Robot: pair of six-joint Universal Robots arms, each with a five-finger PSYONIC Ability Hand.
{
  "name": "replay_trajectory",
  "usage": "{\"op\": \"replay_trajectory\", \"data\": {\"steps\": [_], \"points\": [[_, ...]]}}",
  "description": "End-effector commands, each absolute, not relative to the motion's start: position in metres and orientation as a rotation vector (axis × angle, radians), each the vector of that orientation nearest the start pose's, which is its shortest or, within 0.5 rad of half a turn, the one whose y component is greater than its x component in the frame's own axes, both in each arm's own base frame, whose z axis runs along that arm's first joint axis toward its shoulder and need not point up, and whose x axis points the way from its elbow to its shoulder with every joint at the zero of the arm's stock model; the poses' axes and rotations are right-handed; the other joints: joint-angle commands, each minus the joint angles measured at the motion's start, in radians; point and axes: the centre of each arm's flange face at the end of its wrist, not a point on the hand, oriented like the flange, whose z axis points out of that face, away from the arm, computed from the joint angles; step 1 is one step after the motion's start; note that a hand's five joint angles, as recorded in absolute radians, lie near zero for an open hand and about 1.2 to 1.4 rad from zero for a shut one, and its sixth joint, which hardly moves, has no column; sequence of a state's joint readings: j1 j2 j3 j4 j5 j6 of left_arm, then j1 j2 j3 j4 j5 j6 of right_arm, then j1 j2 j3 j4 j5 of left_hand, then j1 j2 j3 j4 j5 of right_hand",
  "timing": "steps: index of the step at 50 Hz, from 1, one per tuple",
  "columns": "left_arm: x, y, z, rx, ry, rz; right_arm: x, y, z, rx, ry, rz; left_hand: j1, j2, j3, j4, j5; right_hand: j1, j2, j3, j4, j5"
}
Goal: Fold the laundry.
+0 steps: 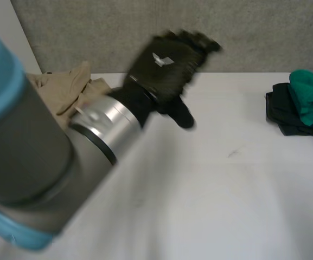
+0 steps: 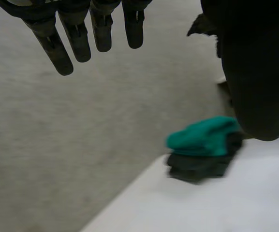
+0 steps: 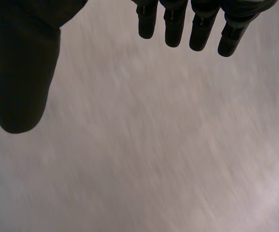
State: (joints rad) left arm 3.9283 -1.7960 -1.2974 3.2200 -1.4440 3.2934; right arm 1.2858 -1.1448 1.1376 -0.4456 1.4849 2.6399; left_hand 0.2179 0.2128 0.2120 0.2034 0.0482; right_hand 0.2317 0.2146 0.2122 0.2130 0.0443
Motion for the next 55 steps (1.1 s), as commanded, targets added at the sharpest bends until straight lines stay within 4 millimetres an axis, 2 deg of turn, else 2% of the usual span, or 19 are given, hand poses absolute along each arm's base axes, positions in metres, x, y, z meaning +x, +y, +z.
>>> {"op": "replay_trajectory", "data": {"steps": [1, 5, 8, 9, 12, 16, 19, 23, 27, 28, 35, 39, 40, 43, 44, 47, 48, 52, 55], "points": [[-0.307, -0.245, 0.342, -0.727, -1.639, 2.125, 0.112, -0.391, 0.338, 0.569, -1.385, 2.547, -0.043, -0.038, -0.038, -0.029, -0.048, -0.057, -0.04, -0.038, -0.038, -0.044], [-0.272, -0.295, 0.335, -0.632, -1.734, 2.222, 0.158, -0.354, 0.298, 0.842, -1.534, 2.622, -0.043, -0.038, -0.038, -0.029, -0.048, -0.057, -0.04, -0.038, -0.038, -0.044], [-0.247, -0.341, 0.307, -0.589, -1.844, 2.258, 0.201, -0.314, 0.252, 1.075, -1.763, 2.571, -0.043, -0.038, -0.038, -0.029, -0.048, -0.057, -0.04, -0.038, -0.038, -0.044], [-0.234, -0.364, 0.294, -0.569, -1.896, 2.281, 0.204, -0.309, 0.246, 1.095, -1.794, 2.548, -0.043, -0.038, -0.038, -0.029, -0.048, -0.057, -0.04, -0.038, -0.038, -0.044], [-0.217, -0.393, 0.267, -0.575, -1.995, 2.284, 0.211, -0.292, 0.217, 1.189, -1.946, 2.394, -0.043, -0.038, -0.038, -0.029, -0.048, -0.057, -0.04, -0.038, -0.038, -0.044], [-0.18, -0.445, 0.199, -0.693, -2.212, 2.264, 0.217, -0.272, 0.174, 1.383, -2.071, 2.127, -0.031, -0.026, -0.025, -0.016, -0.036, -0.057, -0.04, -0.038, -0.038, -0.044], [-0.171, -0.459, 0.18, -0.769, -2.241, 2.267, 0.217, -0.265, 0.161, 1.451, -2.113, 2.033, 0.004, 0.009, 0.01, 0.019, -0.001, -0.057, -0.04, -0.038, -0.038, -0.044], [-0.167, -0.48, 0.159, -0.821, -2.227, 2.283, 0.215, -0.26, 0.152, 1.486, -2.125, 1.974, 0.35, 0.355, 0.356, 0.364, 0.345, -0.057, -0.04, -0.038, -0.038, -0.044], [-0.174, -0.485, 0.155, -0.788, -2.198, 2.275, 0.215, -0.258, 0.149, 1.489, -2.135, 1.959, 1.016, 1.021, 1.022, 1.03, 1.011, -0.057, -0.04, -0.038, -0.038, -0.044], [-0.179, -0.483, 0.159, -0.77, -2.179, 2.271, 0.214, -0.258, 0.149, 1.486, -2.137, 1.959, 1.177, 1.182, 1.183, 1.191, 1.172, -0.057, -0.04, -0.038, -0.038, -0.044], [-0.227, -0.448, 0.201, -0.741, -2.032, 2.238, 0.213, -0.26, 0.157, 1.454, -2.117, 1.982, 1.178, 1.183, 1.184, 1.193, 1.174, -0.057, -0.04, -0.038, -0.038, -0.044], [-0.251, -0.404, 0.24, -0.764, -1.918, 2.219, 0.205, -0.267, 0.171, 1.377, -2.057, 2.008, 1.178, 1.183, 1.184, 1.193, 1.174, -0.057, -0.04, -0.038, -0.038, -0.044], [-0.266, -0.381, 0.251, -0.793, -1.87, 2.193, 0.202, -0.268, 0.174, 1.357, -2.05, 2.007, 1.178, 1.183, 1.184, 1.193, 1.174, -0.057, -0.04, -0.038, -0.038, -0.044], [-0.297, -0.337, 0.261, -0.876, -1.767, 2.116, 0.195, -0.274, 0.183, 1.281, -2.022, 2.007, 1.178, 1.183, 1.184, 1.193, 1.174, -0.057, -0.04, -0.038, -0.038, -0.044], [-0.318, -0.304, 0.261, -0.95, -1.699, 2.042, 0.194, -0.275, 0.185, 1.267, -2.019, 2.011, 1.178, 1.183, 1.184, 1.193, 1.174, -0.057, -0.04, -0.038, -0.038, -0.044], [-0.344, -0.255, 0.257, -1.064, -1.595, 1.912, 0.19, -0.277, 0.194, 1.195, -2.023, 2.044, 1.178, 1.183, 1.184, 1.193, 1.174, -0.057, -0.04, -0.038, -0.038, -0.044], [-0.357, -0.224, 0.248, -1.137, -1.542, 1.817, 0.188, -0.278, 0.196, 1.173, -2.031, 2.051, 1.178, 1.183, 1.184, 1.193, 1.174, -0.057, -0.04, -0.038, -0.038, -0.044], [-0.371, -0.173, 0.224, -1.273, -1.469, 1.635, 0.18, -0.284, 0.201, 1.082, -2.076, 2.082, 1.178, 1.183, 1.184, 1.193, 1.174, -0.057, -0.04, -0.038, -0.038, -0.044], [-0.371, -0.162, 0.209, -1.341, -1.475, 1.593, 0.177, -0.287, 0.203, 1.052, -2.094, 2.091, 1.178, 1.183, 1.184, 1.193, 1.174, -0.057, -0.04, -0.038, -0.038, -0.044]]}}
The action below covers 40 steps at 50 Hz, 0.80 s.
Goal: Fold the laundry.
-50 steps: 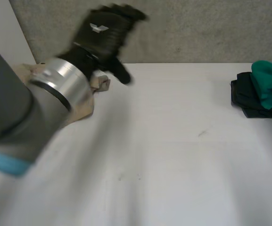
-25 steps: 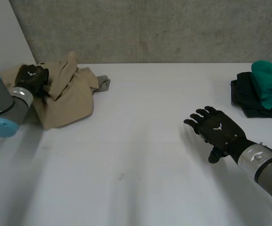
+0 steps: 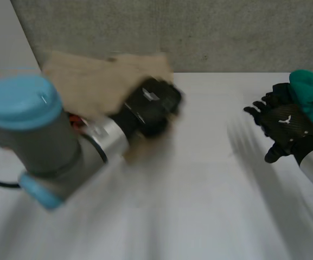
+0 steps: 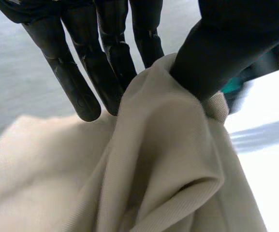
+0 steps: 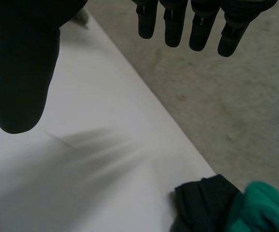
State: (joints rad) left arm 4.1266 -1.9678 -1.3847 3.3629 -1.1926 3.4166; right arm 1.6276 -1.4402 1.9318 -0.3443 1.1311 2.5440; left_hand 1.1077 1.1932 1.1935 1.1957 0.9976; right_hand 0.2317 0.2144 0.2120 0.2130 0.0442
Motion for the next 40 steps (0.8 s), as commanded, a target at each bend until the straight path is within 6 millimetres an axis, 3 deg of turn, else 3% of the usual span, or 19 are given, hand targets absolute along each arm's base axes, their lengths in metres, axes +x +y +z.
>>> {"op": "replay_trajectory", "data": {"steps": [1, 3, 8, 12, 19, 23, 29, 35, 40], "points": [[-0.371, -0.16, 0.205, 1.978, 2.155, -2.3, 0.177, -0.288, 0.204, -1.054, 2.091, -2.095, 0.289, 0.203, 0.203, 0.201, 0.224, -0.057, -0.04, -0.037, -0.038, -0.044], [-0.369, -0.158, 0.202, 2.006, 2.125, -2.272, 0.176, -0.289, 0.204, -1.052, 2.093, -2.096, 0.24, 0.154, 0.154, 0.151, 0.175, -0.057, -0.04, -0.037, -0.038, -0.044], [-0.359, -0.155, 0.195, 2.049, 2.101, -2.117, 0.174, -0.292, 0.207, -1.059, 2.081, -2.111, -0.391, -0.477, -0.477, -0.479, -0.455, -0.057, -0.04, -0.037, -0.038, -0.044], [-0.346, -0.163, 0.204, 1.93, 2.137, -2.065, 0.176, -0.294, 0.211, -1.062, 2.068, -2.122, -0.564, -0.65, -0.65, -0.652, -0.629, -0.057, -0.04, -0.037, -0.038, -0.044], [-0.33, -0.161, 0.218, 1.735, 2.179, -2.064, 0.176, -0.292, 0.21, -1.069, 2.092, -2.089, -0.601, -0.686, -0.686, -0.689, -0.665, -0.057, -0.04, -0.037, -0.038, -0.044], [-0.317, -0.16, 0.228, 1.522, 2.278, -2.089, 0.18, -0.283, 0.208, -1.101, 2.104, -1.969, -0.601, -0.686, -0.686, -0.689, -0.665, -0.057, -0.04, -0.037, -0.038, -0.044], [-0.293, -0.157, 0.236, 1.036, 2.546, -2.101, 0.189, -0.272, 0.196, -1.209, 2.07, -1.758, -0.653, -0.739, -0.739, -0.741, -0.718, -0.057, -0.04, -0.037, -0.038, -0.044], [-0.277, -0.146, 0.216, 0.796, 2.794, -1.97, 0.195, -0.273, 0.161, -1.364, 2.066, -1.62, -0.668, -0.754, -0.754, -0.756, -0.733, -0.032, -0.015, -0.013, -0.014, -0.019], [-0.27, -0.138, 0.195, 0.776, 2.936, -1.779, 0.196, -0.273, 0.137, -1.511, 2.049, -1.557, -0.668, -0.754, -0.754, -0.756, -0.733, -0.018, 0.0, 0.002, 0.001, -0.005]]}}
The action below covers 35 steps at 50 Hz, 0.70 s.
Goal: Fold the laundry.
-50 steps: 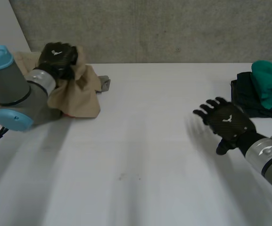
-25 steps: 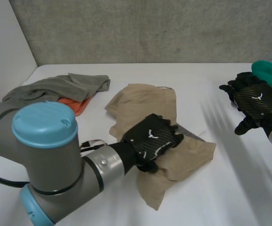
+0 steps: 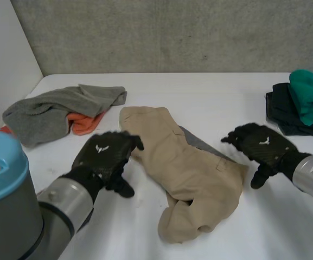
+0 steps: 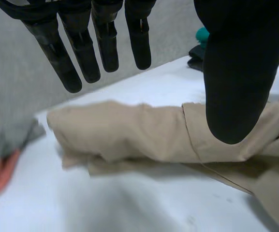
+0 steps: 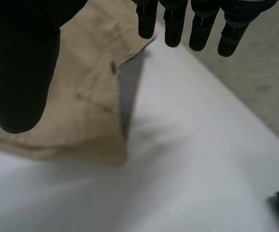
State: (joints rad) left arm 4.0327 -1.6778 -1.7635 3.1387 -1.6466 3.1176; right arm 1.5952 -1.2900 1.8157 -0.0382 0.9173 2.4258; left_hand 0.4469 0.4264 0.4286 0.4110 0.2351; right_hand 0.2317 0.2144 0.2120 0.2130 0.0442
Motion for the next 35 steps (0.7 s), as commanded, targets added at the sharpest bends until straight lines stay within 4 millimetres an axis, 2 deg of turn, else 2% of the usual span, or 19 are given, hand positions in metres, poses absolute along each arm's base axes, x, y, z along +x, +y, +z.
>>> {"op": "replay_trajectory", "data": {"steps": [1, 5, 7, 10, 14, 19, 26, 30, 31, 34, 35], "points": [[-0.27, -0.137, 0.191, 0.786, 2.96, -1.741, 0.196, -0.273, 0.133, -1.528, 2.048, -1.548, -0.007, 0.013, 0.011, 0.029, 0.03, -0.018, 0.0, 0.002, 0.001, -0.005], [-0.274, -0.129, 0.171, 0.878, 3.076, -1.549, 0.197, -0.272, 0.128, -1.575, 2.031, -1.541, 0.001, 0.022, 0.02, 0.037, 0.039, 0.018, 0.035, 0.037, 0.036, 0.031], [-0.277, -0.125, 0.168, 0.923, 3.12, -1.491, 0.197, -0.274, 0.127, -1.578, 2.023, -1.552, 0.007, 0.028, 0.026, 0.043, 0.045, 0.161, 0.178, 0.181, 0.18, 0.174], [-0.28, -0.123, 0.167, 0.952, 3.143, -1.474, 0.198, -0.277, 0.125, -1.587, 2.006, -1.588, 0.01, 0.031, 0.029, 0.046, 0.048, 0.404, 0.422, 0.424, 0.423, 0.417], [-0.286, -0.123, 0.165, 0.967, 3.161, -1.472, 0.199, -0.277, 0.124, -1.587, 1.976, -1.604, 0.01, 0.031, 0.029, 0.046, 0.048, 0.552, 0.569, 0.571, 0.57, 0.565], [-0.303, -0.12, 0.157, 0.999, 3.199, -1.44, 0.204, -0.274, 0.125, -1.583, 1.934, -1.596, 0.016, 0.037, 0.034, 0.052, 0.053, 0.561, 0.578, 0.581, 0.58, 0.574], [-0.315, -0.125, 0.148, 1.015, 3.209, -1.419, 0.205, -0.274, 0.119, -1.58, 1.935, -1.576, 0.098, 0.119, 0.116, 0.134, 0.135, 0.534, 0.552, 0.554, 0.553, 0.547], [-0.323, -0.126, 0.141, 1.028, 3.199, -1.424, 0.205, -0.275, 0.116, -1.58, 1.938, -1.569, 0.315, 0.335, 0.333, 0.351, 0.352, 0.537, 0.555, 0.557, 0.556, 0.55], [-0.325, -0.128, 0.141, 1.011, 3.177, -1.458, 0.205, -0.275, 0.116, -1.583, 1.934, -1.571, 0.499, 0.519, 0.517, 0.535, 0.536, 0.54, 0.558, 0.56, 0.559, 0.553], [-0.326, -0.135, 0.142, 0.952, 3.123, -1.54, 0.207, -0.277, 0.112, -1.592, 1.923, -1.578, 0.802, 0.822, 0.82, 0.838, 0.839, 0.569, 0.587, 0.589, 0.588, 0.582], [-0.325, -0.141, 0.146, 0.888, 3.07, -1.615, 0.207, -0.277, 0.112, -1.598, 1.917, -1.588, 0.948, 0.968, 0.966, 0.984, 0.985, 0.605, 0.622, 0.624, 0.623, 0.617]]}}
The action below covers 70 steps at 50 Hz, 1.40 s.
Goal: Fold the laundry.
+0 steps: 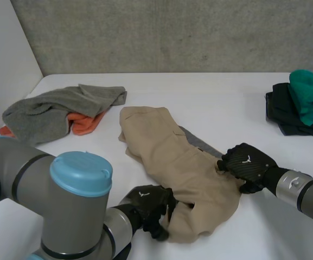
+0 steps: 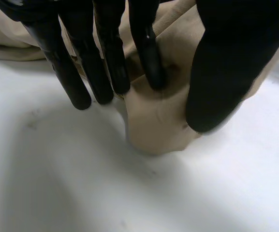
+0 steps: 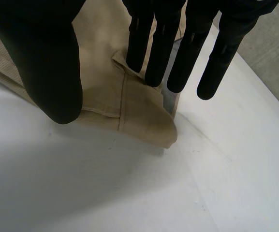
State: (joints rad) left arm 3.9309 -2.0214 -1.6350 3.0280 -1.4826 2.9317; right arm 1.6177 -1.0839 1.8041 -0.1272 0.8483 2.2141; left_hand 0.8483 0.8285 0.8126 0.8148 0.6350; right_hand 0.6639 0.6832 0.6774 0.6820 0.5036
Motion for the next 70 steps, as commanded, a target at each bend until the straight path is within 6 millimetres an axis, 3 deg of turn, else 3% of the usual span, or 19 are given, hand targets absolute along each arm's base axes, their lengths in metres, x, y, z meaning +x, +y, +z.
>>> {"op": "replay_trajectory", "data": {"steps": [1, 4, 10, 14, 15, 21, 23, 26, 30, 32, 37, 42, 45, 50, 52, 55, 58, 63, 70], "points": [[-0.325, -0.142, 0.148, -0.659, -2.322, 1.245, 0.208, -0.278, 0.111, -1.601, 1.912, -1.59, 0.548, 0.568, 0.584, 0.581, 0.587, 0.225, 0.206, 0.211, 0.207, 0.211], [-0.324, -0.146, 0.152, -0.642, -2.326, 1.289, 0.209, -0.282, 0.111, -1.609, 1.9, -1.619, 0.548, 0.568, 0.584, 0.581, 0.587, 0.732, 0.712, 0.718, 0.714, 0.717], [-0.322, -0.151, 0.201, -0.586, -2.205, 1.439, 0.209, -0.288, 0.122, -1.604, 1.906, -1.661, 0.548, 0.568, 0.584, 0.581, 0.587, 0.732, 0.713, 0.719, 0.714, 0.718], [-0.313, -0.154, 0.246, -0.527, -2.085, 1.571, 0.208, -0.291, 0.168, -1.521, 1.888, -1.782, 0.548, 0.568, 0.584, 0.581, 0.587, 0.732, 0.713, 0.719, 0.714, 0.718], [-0.311, -0.156, 0.255, -0.519, -2.062, 1.604, 0.207, -0.291, 0.193, -1.466, 1.873, -1.837, 0.548, 0.568, 0.584, 0.581, 0.587, 0.732, 0.713, 0.719, 0.714, 0.718], [-0.288, -0.157, 0.32, -0.554, -1.89, 1.882, 0.203, -0.285, 0.277, -1.319, 1.815, -2.05, 0.548, 0.568, 0.584, 0.581, 0.587, 0.732, 0.713, 0.719, 0.714, 0.718], [-0.287, -0.156, 0.329, -0.59, -1.859, 1.939, 0.197, -0.274, 0.313, -1.268, 1.821, -2.15, 0.548, 0.568, 0.584, 0.581, 0.587, 0.732, 0.713, 0.719, 0.714, 0.718], [-0.286, -0.156, 0.335, -0.682, -1.851, 2.014, 0.189, -0.263, 0.34, -1.218, 1.888, -2.214, 0.548, 0.568, 0.584, 0.581, 0.587, 0.732, 0.713, 0.719, 0.714, 0.718], [-0.288, -0.158, 0.327, -0.835, -1.893, 2.051, 0.185, -0.26, 0.34, -1.211, 2.061, -2.119, 0.548, 0.568, 0.584, 0.581, 0.587, 0.732, 0.713, 0.719, 0.714, 0.718], [-0.294, -0.166, 0.307, -0.939, -1.965, 2.018, 0.185, -0.262, 0.333, -1.251, 2.131, -2.05, 0.548, 0.568, 0.584, 0.581, 0.587, 0.732, 0.713, 0.719, 0.714, 0.718], [-0.309, -0.184, 0.268, -1.076, -2.068, 1.936, 0.201, -0.276, 0.282, -1.53, 2.295, -1.763, 0.548, 0.568, 0.584, 0.581, 0.587, 0.732, 0.713, 0.719, 0.714, 0.718], [-0.332, -0.214, 0.229, -1.135, -2.142, 1.856, 0.207, -0.29, 0.246, -1.639, 2.452, -1.627, 0.548, 0.568, 0.584, 0.581, 0.587, 0.732, 0.713, 0.719, 0.714, 0.718], [-0.344, -0.229, 0.221, -1.134, -2.138, 1.864, 0.213, -0.303, 0.226, -1.672, 2.519, -1.576, 0.548, 0.568, 0.584, 0.581, 0.587, 0.732, 0.713, 0.719, 0.714, 0.718], [-0.358, -0.273, 0.222, -1.072, -2.121, 1.96, 0.227, -0.318, 0.217, -1.662, 2.488, -1.645, 0.548, 0.568, 0.584, 0.581, 0.587, 0.732, 0.713, 0.719, 0.714, 0.718], [-0.355, -0.281, 0.225, -1.049, -2.137, 1.984, 0.23, -0.321, 0.22, -1.63, 2.464, -1.704, 0.548, 0.568, 0.584, 0.581, 0.587, 0.233, 0.214, 0.22, 0.215, 0.219], [-0.353, -0.281, 0.225, -1.035, -2.162, 1.994, 0.231, -0.319, 0.221, -1.519, 2.466, -1.732, 0.548, 0.568, 0.584, 0.581, 0.587, -0.061, -0.08, -0.074, -0.079, -0.075], [-0.353, -0.276, 0.221, -1.038, -2.179, 1.969, 0.228, -0.314, 0.225, -1.392, 2.484, -1.727, 0.548, 0.568, 0.584, 0.581, 0.587, -0.168, -0.187, -0.181, -0.186, -0.182], [-0.349, -0.267, 0.215, -1.064, -2.2, 1.929, 0.222, -0.28, 0.244, -1.22, 2.373, -1.69, 0.548, 0.568, 0.584, 0.581, 0.587, -0.156, -0.176, -0.17, -0.174, -0.17], [-0.343, -0.265, 0.206, -1.073, -2.241, 1.893, 0.218, -0.234, 0.223, -1.351, 2.279, -1.556, 0.548, 0.568, 0.584, 0.581, 0.587, -0.15, -0.17, -0.164, -0.168, -0.165]]}}
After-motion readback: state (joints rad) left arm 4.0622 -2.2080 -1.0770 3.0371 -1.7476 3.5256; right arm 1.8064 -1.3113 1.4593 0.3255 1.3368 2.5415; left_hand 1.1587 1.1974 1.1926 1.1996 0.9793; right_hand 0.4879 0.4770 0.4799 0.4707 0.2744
